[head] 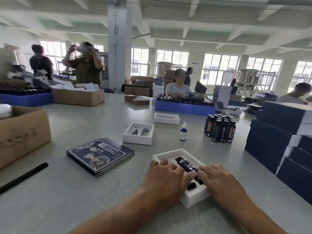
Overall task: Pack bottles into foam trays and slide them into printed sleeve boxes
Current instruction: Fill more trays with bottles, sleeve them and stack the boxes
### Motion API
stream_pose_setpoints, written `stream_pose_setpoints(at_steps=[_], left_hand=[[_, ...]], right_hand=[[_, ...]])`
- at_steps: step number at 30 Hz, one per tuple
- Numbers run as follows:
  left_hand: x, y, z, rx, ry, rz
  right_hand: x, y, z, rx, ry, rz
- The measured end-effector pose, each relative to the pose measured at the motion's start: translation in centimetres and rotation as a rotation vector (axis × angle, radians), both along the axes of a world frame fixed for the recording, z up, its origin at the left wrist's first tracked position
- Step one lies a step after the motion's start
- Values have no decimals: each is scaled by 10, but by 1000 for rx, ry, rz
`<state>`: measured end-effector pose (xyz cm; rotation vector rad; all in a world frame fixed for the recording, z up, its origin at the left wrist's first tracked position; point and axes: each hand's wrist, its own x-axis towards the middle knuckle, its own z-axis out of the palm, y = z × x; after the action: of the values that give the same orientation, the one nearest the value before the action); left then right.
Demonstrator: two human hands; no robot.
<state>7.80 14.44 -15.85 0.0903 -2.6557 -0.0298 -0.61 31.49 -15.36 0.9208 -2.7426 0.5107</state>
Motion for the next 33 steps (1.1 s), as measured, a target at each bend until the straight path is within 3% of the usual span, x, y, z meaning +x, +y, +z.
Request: stream_pose_setpoints(at_steps=[2,6,11,14,17,19,21,24,27,30,33], left_hand=[[12,9,1,-119,26,41],[30,10,0,-152,18,50],[36,-9,-1,0,156,30],[37,-61,12,94,259,256],[47,-119,15,155,11,591],[56,-137,8,193,-187,686],[61,-130,4,175,-300,624],[58,-88,10,-9,-226,310],[50,-39,8,135,-135,62],[46,-24,9,356,-94,63],[47,-51,5,236,0,226]], right_hand=[[1,4,0,-47,26,-66],[1,5,-4,-98,-41,-91],[-4,4,-6,-89,-81,-130],[-19,5,-8,-105,-65,-165],[-44,15,-18,-144,-56,-205],[-67,25,-33,-128,-80,-218],[-93,34,-44,-144,-59,-242],[-133,56,-57,-163,-42,-250],[-163,69,-83,-14,-183,-231],[-170,81,-74,26,-149,-271],[-138,78,-43,-88,-52,-355]])
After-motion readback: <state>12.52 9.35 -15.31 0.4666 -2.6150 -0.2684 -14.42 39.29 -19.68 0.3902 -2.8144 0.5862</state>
